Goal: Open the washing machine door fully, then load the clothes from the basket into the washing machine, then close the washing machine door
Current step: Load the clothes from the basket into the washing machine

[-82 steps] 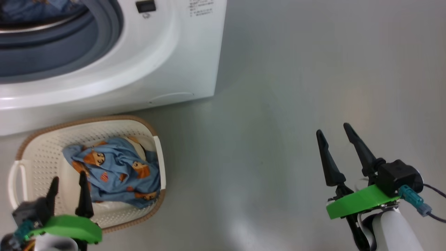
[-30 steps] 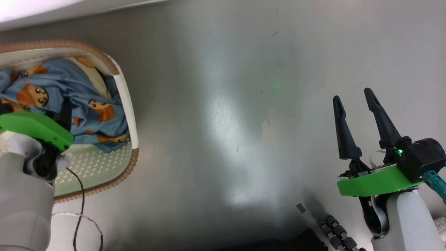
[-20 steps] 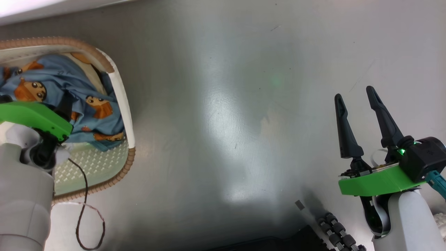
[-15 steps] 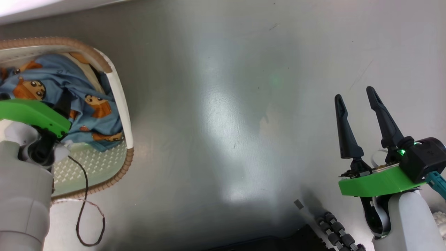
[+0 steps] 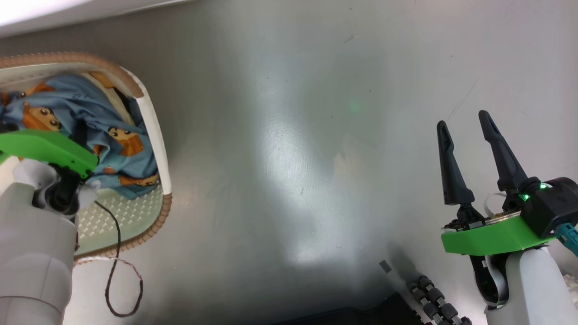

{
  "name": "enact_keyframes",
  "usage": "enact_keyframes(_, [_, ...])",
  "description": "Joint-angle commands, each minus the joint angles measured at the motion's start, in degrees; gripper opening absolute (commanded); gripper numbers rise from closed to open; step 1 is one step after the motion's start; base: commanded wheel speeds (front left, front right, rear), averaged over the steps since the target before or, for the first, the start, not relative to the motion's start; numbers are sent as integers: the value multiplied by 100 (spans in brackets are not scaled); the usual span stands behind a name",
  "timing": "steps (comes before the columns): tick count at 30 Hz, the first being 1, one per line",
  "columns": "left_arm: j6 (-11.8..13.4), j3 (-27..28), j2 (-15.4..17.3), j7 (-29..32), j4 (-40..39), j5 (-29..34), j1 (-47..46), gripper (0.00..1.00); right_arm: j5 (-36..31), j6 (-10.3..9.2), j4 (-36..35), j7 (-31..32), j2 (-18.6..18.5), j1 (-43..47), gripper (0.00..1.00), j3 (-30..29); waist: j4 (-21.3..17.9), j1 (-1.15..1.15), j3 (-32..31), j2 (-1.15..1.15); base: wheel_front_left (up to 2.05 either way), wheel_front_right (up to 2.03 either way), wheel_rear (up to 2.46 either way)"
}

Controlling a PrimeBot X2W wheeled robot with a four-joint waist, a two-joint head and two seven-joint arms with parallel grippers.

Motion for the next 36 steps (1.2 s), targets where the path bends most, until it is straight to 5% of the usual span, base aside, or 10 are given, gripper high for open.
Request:
enact_keyframes(1, [-16, 54, 236, -107, -101, -22, 158, 0, -31, 9, -129, -27, 6, 231, 100, 73, 12, 0, -23, 0, 0, 0, 0])
enact_keyframes(24, [-16, -576, 349, -2092, -1706, -452, 1886, 0, 71, 9, 334, -27, -138, -172, 100, 266, 505, 0, -1646, 0, 0, 0, 0])
enact_keyframes(36, [-16, 678, 133, -2108, -3241, 551, 3099, 0, 150, 9, 617, -27, -151, -56, 100, 324, 654, 0, -2615, 0, 0, 0, 0])
